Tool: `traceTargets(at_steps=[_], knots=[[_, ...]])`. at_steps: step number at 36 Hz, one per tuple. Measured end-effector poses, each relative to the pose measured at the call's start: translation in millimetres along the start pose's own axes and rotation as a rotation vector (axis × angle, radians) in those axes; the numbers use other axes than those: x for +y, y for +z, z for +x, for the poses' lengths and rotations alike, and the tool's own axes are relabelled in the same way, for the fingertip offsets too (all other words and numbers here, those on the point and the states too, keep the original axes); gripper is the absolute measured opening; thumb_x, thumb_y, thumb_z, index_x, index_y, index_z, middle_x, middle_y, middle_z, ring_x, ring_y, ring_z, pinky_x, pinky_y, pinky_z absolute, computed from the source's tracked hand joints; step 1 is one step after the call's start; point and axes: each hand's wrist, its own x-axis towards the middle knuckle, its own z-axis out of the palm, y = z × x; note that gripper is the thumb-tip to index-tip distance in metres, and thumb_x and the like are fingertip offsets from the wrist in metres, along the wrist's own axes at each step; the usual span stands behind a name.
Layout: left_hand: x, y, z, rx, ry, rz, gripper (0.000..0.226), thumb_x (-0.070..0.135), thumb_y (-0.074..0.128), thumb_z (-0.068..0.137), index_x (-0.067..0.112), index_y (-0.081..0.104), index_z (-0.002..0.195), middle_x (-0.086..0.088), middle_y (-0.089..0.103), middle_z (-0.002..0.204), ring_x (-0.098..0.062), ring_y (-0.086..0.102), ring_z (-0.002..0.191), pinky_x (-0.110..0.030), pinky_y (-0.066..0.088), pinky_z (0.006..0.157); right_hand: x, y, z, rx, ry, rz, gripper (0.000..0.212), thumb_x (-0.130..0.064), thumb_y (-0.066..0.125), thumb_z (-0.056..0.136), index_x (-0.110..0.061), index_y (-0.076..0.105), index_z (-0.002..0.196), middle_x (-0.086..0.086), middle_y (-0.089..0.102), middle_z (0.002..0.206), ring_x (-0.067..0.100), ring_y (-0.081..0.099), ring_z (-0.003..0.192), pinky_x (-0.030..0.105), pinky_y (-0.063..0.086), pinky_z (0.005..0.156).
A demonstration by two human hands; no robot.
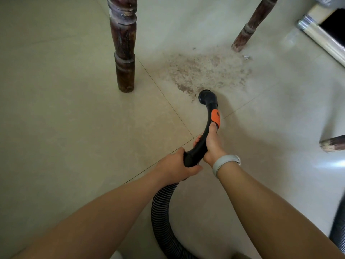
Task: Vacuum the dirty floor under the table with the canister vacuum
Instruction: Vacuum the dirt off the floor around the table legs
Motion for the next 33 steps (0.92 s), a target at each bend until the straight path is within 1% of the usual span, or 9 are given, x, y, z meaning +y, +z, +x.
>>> traceTargets(at_steps=[5,9,12,16,20,24,28,31,33], knots=[[6.9,2.1,9.8,0.044,-0.008,-0.042,0.053,0.059,0.064,0.079,0.017,0.046,0.107,0.001,0.061,0.091,-0.016,0.061,0.079,-0.031,0.052,0.068,-14.4,2.2,6.4,-0.010,-0.002,-0.029,0.044,-0.055,0.048,0.092,-0.011,0.046,0.089,0.003,0.047,0.055,0.017,0.046,0.036,0.026,0.042,0.043],[11.1,0.1,17.4,0.042,-0.007,-0.038,0.051,0.060,0.063,0.080,0.019,0.044,0.103,0.001,0.059,0.087,-0.015,0.060,0.077,-0.030,0.051,0.067,-22.6,4.2,13.3,-0.021,0.002,-0.052,0.047,-0.056,0.046,0.093,-0.009,0.047,0.088,0.003,0.048,0.057,0.016,0.048,0.038,0.026,0.043,0.044],[15.4,-2.9,24.5,0.037,-0.009,-0.046,0.054,0.061,0.063,0.079,0.018,0.047,0.108,-0.001,0.061,0.091,-0.017,0.062,0.080,-0.034,0.054,0.071,-30.2,5.3,16.8,-0.028,0.020,-0.058,0.049,-0.058,0.048,0.091,-0.009,0.049,0.091,0.003,0.050,0.060,0.017,0.050,0.041,0.026,0.045,0.045],[22.3,-4.9,27.9,0.048,-0.017,-0.048,0.056,0.062,0.063,0.080,0.018,0.047,0.110,0.000,0.060,0.092,-0.017,0.061,0.082,-0.033,0.053,0.071,-40.3,4.9,19.6,-0.041,0.023,-0.079,0.050,-0.060,0.050,0.089,-0.010,0.049,0.086,0.003,0.050,0.057,0.017,0.050,0.039,0.027,0.045,0.047],[29.1,1.6,23.9,0.057,-0.013,-0.029,0.055,0.062,0.061,0.081,0.017,0.046,0.108,-0.001,0.061,0.092,-0.018,0.062,0.083,-0.035,0.054,0.073,-41.2,-2.9,21.7,-0.075,0.031,-0.073,0.054,-0.064,0.053,0.085,-0.010,0.046,0.082,0.003,0.048,0.056,0.018,0.049,0.038,0.024,0.046,0.044],[32.7,7.2,13.9,-0.001,0.011,-0.019,0.052,0.058,0.062,0.082,0.018,0.043,0.108,0.000,0.061,0.093,-0.017,0.063,0.082,-0.031,0.053,0.069,-33.0,-18.3,16.4,-0.128,0.067,-0.004,0.053,-0.064,0.048,0.088,-0.013,0.043,0.072,0.002,0.044,0.049,0.016,0.044,0.036,0.020,0.043,0.040],[32.5,9.9,2.0,-0.054,0.004,-0.083,0.050,0.052,0.067,0.080,0.019,0.043,0.108,0.001,0.065,0.090,-0.012,0.064,0.074,-0.026,0.052,0.062,-25.2,-28.0,3.2,-0.158,0.079,0.083,0.053,-0.062,0.045,0.091,-0.015,0.042,0.065,-0.001,0.042,0.045,0.013,0.041,0.034,0.018,0.040,0.037],[32.2,12.6,-7.7,-0.092,-0.017,-0.152,0.052,0.050,0.069,0.079,0.019,0.040,0.108,0.000,0.064,0.091,-0.011,0.063,0.070,-0.027,0.056,0.062,-19.3,-31.9,-4.3,-0.155,0.098,0.089,0.051,-0.060,0.045,0.091,-0.016,0.043,0.065,-0.002,0.042,0.044,0.012,0.042,0.032,0.018,0.039,0.036],[31.7,14.8,-14.5,-0.101,-0.025,-0.155,0.053,0.050,0.070,0.078,0.019,0.039,0.109,0.000,0.063,0.091,-0.012,0.064,0.071,-0.029,0.057,0.064,-15.2,-34.2,-8.2,-0.162,0.107,0.082,0.051,-0.059,0.044,0.092,-0.015,0.044,0.066,-0.002,0.042,0.043,0.012,0.042,0.031,0.018,0.039,0.034]])
